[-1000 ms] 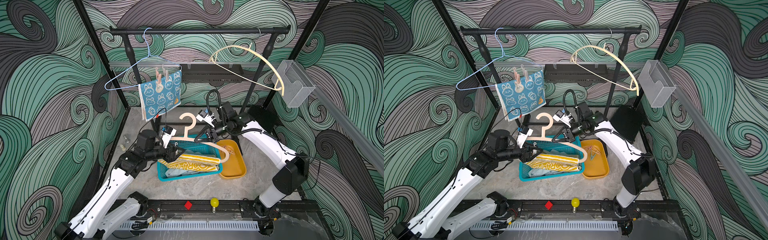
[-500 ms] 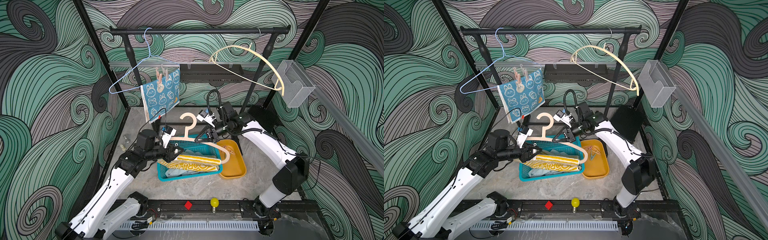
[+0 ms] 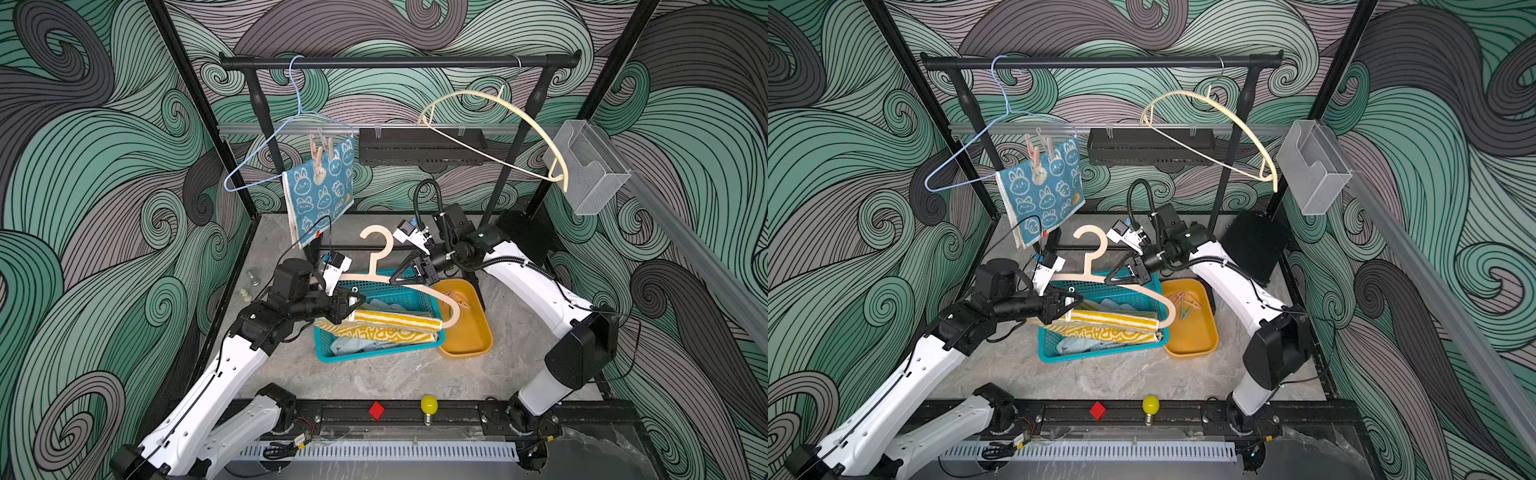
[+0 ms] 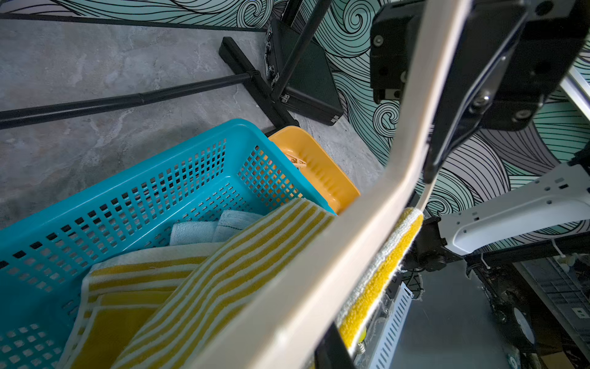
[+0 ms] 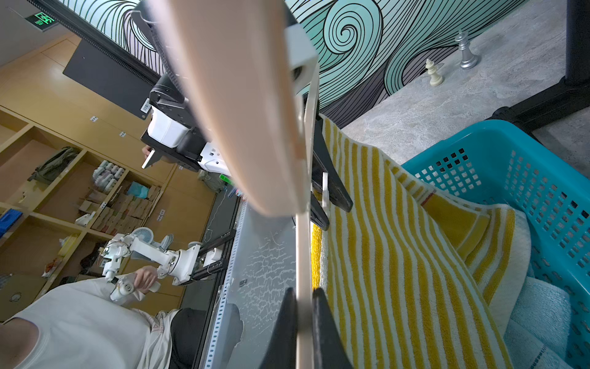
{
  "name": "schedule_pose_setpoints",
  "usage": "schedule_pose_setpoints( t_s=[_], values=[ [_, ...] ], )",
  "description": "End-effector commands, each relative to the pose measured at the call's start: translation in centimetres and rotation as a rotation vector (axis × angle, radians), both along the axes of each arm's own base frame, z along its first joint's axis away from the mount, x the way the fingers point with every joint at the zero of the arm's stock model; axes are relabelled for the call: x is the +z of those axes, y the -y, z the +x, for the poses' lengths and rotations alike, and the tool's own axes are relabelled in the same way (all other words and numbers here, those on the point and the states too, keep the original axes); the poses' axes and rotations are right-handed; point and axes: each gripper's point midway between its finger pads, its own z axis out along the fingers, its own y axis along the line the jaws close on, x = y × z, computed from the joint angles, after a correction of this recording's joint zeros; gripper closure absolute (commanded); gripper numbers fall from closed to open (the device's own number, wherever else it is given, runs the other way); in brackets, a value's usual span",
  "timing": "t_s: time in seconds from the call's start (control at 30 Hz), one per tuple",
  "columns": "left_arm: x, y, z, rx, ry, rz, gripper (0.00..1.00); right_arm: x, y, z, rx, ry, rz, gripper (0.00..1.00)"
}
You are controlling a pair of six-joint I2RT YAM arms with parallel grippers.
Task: Remove the clothespins securing towels to the hanger
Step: Remove the clothespin from the hanger.
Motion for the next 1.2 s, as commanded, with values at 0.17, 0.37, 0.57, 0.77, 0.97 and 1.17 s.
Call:
schedule_pose_setpoints(
  t_s=[0.17,0.37,0.57,0.77,0.97,1.17],
  values=[
    [2.0,0.7,-0.2,-0.028,0.021,-0.066,0.94,0.2,-0.4,0.3,0.027,0.021,0.032,1.00],
    [2.2,0.8,-0.2,-0.027,0.007,-0.076,0.56,0.5,-0.4,0.0,0.046,0.018,0.055,1.00],
    [2.3,0.9,-0.9,-0.065,0.020,-0.080,0.47,1.4,-0.2,-0.3,0.090,-0.012,0.120,1.00],
    [2.7,0.9,-1.4,-0.098,0.038,-0.095,0.58,1.9,-0.1,-0.5,0.110,-0.025,0.147,1.00],
    [2.8,0.9,-1.8,-0.127,0.038,-0.113,0.60,1.7,-0.2,-0.3,0.113,-0.038,0.145,1.00],
    [3.2,1.3,-2.1,-0.163,0.030,-0.141,0.61,1.5,-0.2,-0.2,0.112,-0.051,0.137,1.00]
  ],
)
